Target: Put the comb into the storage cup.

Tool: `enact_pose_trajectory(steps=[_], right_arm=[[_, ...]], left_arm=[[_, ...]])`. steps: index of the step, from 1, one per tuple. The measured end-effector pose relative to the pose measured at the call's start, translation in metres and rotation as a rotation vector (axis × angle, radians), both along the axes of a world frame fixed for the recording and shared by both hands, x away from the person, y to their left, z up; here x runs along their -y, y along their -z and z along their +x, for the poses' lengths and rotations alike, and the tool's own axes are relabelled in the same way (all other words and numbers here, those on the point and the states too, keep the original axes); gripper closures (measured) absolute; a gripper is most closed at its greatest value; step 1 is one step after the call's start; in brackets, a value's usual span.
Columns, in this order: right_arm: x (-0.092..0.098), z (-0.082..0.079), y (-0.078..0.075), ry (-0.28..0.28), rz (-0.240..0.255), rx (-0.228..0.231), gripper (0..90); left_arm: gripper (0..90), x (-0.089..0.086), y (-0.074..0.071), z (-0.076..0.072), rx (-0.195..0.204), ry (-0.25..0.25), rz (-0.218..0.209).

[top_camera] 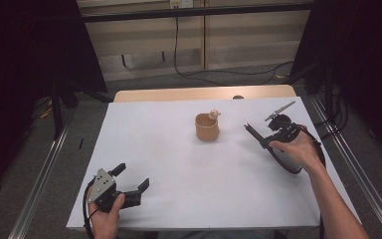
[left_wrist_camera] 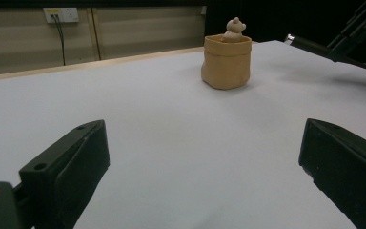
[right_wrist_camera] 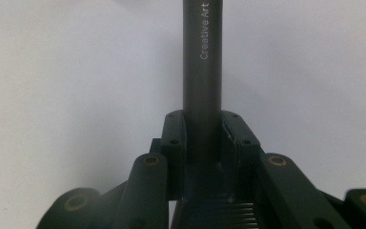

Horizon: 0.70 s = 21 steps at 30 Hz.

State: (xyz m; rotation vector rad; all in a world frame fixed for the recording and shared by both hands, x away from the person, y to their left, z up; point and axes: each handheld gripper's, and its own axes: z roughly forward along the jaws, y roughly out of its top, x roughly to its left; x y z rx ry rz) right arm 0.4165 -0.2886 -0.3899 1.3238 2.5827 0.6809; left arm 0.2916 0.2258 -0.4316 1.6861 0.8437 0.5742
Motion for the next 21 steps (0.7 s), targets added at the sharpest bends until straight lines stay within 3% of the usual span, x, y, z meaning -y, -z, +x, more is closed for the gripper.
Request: enact_pose_trajectory(steps=[6, 10, 21], right_arm=[[0.002, -0.008, -0.01, -0.003, 0.039, 0.059, 73.0], [0.004, -0.016, -0.011, 0.001, 0.1, 0.108, 73.1], [0.012, -0.033, -0.015, 0.003, 0.128, 0.171, 73.0]], left_arm=[[3.1, 0.0, 0.0, 0.0, 0.0, -0.001, 0.001], [3.1, -0.001, 0.0, -0.001, 0.004, -0.004, -0.012], [3.1, -0.001, 0.0, 0.0, -0.001, -0.001, -0.007]])
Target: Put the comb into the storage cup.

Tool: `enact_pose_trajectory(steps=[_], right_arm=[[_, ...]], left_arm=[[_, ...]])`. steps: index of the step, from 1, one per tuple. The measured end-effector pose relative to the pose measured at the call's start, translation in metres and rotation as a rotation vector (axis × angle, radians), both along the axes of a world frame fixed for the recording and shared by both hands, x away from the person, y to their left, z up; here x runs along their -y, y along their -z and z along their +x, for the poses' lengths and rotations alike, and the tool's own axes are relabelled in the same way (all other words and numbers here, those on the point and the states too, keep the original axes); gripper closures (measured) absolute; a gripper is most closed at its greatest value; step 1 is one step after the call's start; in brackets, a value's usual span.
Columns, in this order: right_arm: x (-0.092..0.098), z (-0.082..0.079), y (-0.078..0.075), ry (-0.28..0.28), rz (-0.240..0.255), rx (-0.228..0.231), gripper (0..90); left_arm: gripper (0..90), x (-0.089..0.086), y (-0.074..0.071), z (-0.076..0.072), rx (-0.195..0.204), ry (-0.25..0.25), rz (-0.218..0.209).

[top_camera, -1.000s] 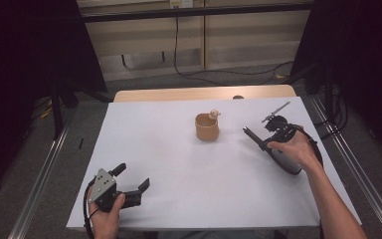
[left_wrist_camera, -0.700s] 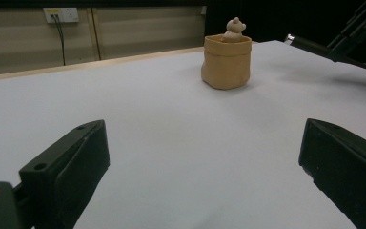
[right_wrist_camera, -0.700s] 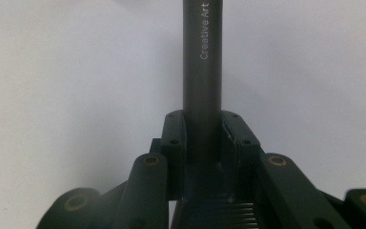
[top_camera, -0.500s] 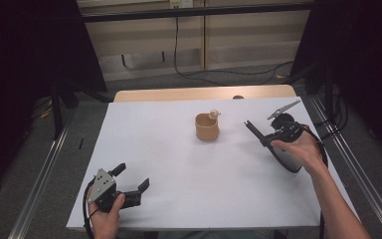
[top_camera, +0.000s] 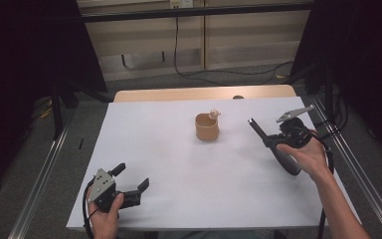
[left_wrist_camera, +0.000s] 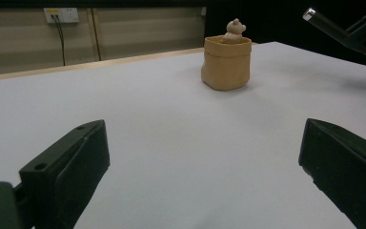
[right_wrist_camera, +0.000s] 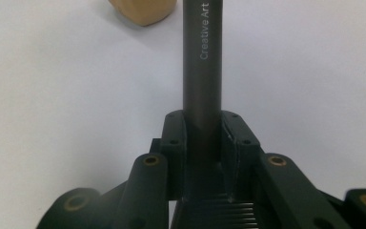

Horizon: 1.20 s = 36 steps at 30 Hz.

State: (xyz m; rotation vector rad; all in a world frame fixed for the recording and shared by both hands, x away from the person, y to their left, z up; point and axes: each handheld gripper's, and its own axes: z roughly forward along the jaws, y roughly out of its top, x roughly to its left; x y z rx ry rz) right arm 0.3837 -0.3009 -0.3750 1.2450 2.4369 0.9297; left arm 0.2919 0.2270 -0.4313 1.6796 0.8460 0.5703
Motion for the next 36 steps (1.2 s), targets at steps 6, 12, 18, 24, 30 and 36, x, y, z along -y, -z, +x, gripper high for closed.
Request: enact_pose_trajectory(steps=[6, 12, 18, 24, 30, 36], right_arm=[[0.002, -0.011, 0.0, -0.006, -0.012, 0.031, 73.1], [-0.001, -0.022, -0.005, -0.06, 0.022, 0.041, 73.0], [-0.018, -0.031, -0.007, -0.132, 0.017, 0.018, 73.0], [-0.031, -0.036, -0.011, -0.192, 0.043, 0.018, 73.0], [-0.039, -0.037, -0.008, -0.248, 0.046, -0.004, 73.1], [-0.05, -0.04, -0.009, -0.303, 0.042, -0.016, 73.0]], left_arm=[[3.1, 0.0, -0.001, -0.001, 0.005, 0.008, -0.004], [3.2, -0.003, -0.003, -0.003, 0.031, -0.007, -0.014], [3.1, -0.002, -0.003, -0.001, 0.019, 0.022, -0.027], [3.2, 0.0, -0.004, -0.001, 0.019, 0.032, -0.019], [3.1, 0.003, -0.004, 0.002, 0.005, 0.065, -0.041], [3.7, 0.008, -0.006, 0.003, -0.005, 0.113, -0.043]])
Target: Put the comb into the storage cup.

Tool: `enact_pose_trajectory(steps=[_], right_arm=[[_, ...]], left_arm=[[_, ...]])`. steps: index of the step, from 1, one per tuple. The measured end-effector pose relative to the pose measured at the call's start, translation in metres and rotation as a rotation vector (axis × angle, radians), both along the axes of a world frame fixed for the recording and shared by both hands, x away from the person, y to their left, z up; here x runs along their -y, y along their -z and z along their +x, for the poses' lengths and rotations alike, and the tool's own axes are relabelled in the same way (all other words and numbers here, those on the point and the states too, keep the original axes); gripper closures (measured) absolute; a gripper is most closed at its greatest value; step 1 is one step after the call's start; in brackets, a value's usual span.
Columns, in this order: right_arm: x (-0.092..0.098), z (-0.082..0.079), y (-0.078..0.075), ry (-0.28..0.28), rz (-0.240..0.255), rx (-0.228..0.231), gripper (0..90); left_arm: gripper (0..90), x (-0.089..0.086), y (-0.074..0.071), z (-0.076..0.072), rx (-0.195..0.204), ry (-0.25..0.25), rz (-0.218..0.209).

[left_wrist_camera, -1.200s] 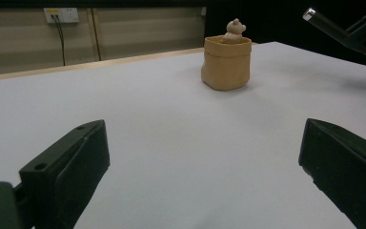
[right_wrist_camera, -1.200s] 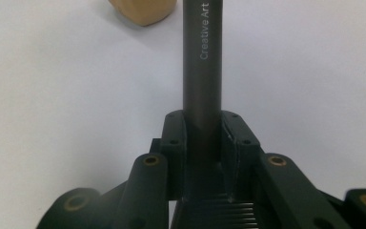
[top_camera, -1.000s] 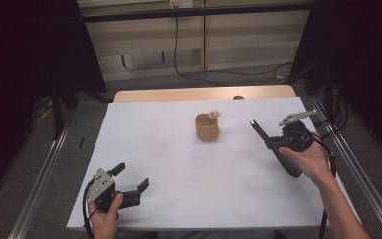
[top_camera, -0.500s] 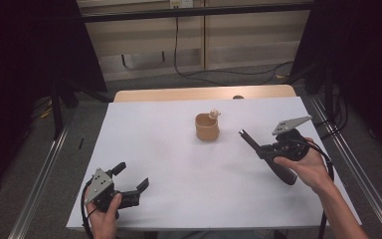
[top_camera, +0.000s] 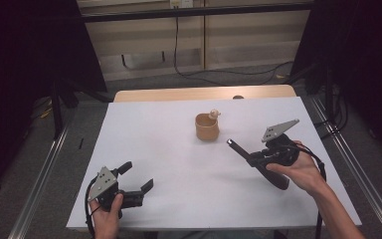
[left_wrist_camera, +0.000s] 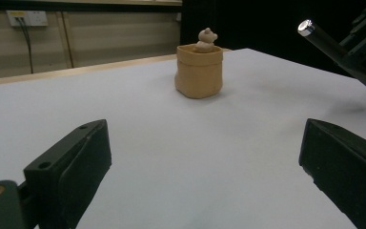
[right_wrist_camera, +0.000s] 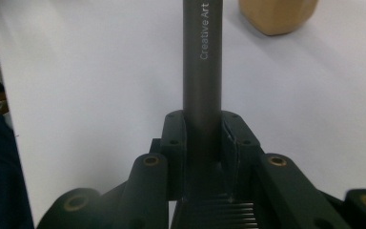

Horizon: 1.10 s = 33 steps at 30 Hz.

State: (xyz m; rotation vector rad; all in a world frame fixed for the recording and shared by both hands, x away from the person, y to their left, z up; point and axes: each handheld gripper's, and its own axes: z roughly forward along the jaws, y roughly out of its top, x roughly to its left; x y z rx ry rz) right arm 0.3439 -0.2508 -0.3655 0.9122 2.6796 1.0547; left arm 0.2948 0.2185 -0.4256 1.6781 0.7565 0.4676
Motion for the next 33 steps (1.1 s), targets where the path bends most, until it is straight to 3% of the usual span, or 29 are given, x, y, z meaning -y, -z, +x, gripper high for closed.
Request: enact_pose_trajectory(steps=[5, 7, 12, 14, 18, 23, 26, 27, 33], right_arm=[[-0.01, -0.002, 0.002, -0.04, -0.015, -0.019, 73.0], [-0.013, -0.003, 0.003, -0.059, -0.025, -0.023, 73.0], [-0.02, -0.005, 0.002, -0.089, -0.027, -0.033, 73.1], [-0.023, -0.006, 0.002, -0.105, -0.03, -0.039, 73.0], [-0.03, -0.008, 0.002, -0.128, -0.032, -0.049, 73.1], [-0.036, -0.01, 0.002, -0.147, -0.042, -0.054, 73.0], [-0.039, -0.01, 0.001, -0.162, -0.045, -0.058, 73.0], [-0.041, -0.01, 0.0, -0.169, -0.05, -0.057, 73.0], [-0.053, -0.007, 0.002, -0.202, -0.065, -0.073, 73.0]], left_arm=[[4.5, 0.005, -0.004, 0.0, 0.014, 0.047, 0.014], [4.5, 0.006, -0.006, 0.001, 0.016, 0.088, 0.011], [4.4, 0.012, -0.006, 0.004, 0.005, 0.128, 0.029], [4.4, 0.014, -0.005, 0.006, -0.003, 0.143, 0.036], [3.7, 0.02, -0.004, 0.01, -0.071, 0.164, 0.023], [3.7, 0.028, -0.007, 0.014, -0.066, 0.208, 0.057], [4.0, 0.034, -0.01, 0.015, -0.09, 0.248, 0.044], [3.9, 0.037, -0.011, 0.016, -0.094, 0.262, 0.06], [3.9, 0.05, -0.01, 0.023, -0.062, 0.309, 0.107]])
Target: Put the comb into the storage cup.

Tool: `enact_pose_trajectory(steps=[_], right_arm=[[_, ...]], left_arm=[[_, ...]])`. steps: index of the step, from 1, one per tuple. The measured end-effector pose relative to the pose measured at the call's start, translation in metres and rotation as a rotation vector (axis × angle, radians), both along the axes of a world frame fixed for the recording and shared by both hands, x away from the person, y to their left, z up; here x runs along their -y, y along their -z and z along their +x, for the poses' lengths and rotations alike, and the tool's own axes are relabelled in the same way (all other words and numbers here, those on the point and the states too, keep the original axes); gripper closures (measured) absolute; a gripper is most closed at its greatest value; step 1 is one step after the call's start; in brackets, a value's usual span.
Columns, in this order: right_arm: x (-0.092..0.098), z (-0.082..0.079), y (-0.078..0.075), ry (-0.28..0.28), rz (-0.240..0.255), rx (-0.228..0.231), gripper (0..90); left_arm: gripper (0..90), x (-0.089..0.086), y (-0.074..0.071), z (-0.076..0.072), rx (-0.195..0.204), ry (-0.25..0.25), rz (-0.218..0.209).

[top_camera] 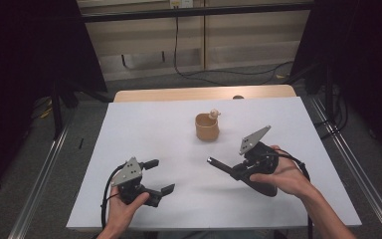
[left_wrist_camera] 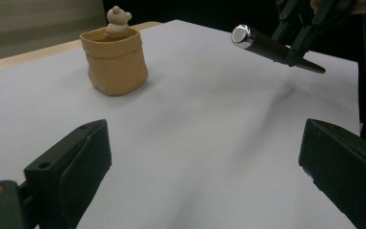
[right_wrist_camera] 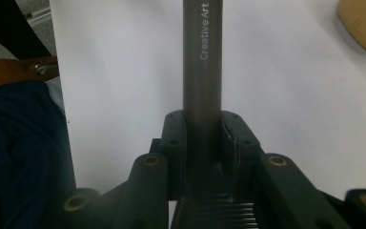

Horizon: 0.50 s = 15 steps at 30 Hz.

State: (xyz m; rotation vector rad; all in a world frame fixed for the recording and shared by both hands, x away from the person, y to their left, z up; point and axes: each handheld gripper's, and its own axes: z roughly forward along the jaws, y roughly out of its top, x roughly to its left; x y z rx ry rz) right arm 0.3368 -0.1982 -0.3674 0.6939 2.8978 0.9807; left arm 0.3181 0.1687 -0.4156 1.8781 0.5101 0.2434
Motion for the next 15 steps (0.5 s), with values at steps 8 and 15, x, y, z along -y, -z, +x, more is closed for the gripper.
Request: enact_pose_trajectory(steps=[8, 15], right_arm=[[-0.017, 0.003, 0.003, -0.04, -0.038, -0.012, 73.0], [-0.027, 0.003, 0.012, -0.071, -0.058, -0.023, 73.0]], left_arm=[[3.7, 0.016, -0.006, 0.004, -0.023, 0.099, 0.035], [3.9, 0.028, -0.015, -0.004, 0.021, 0.175, 0.079]])
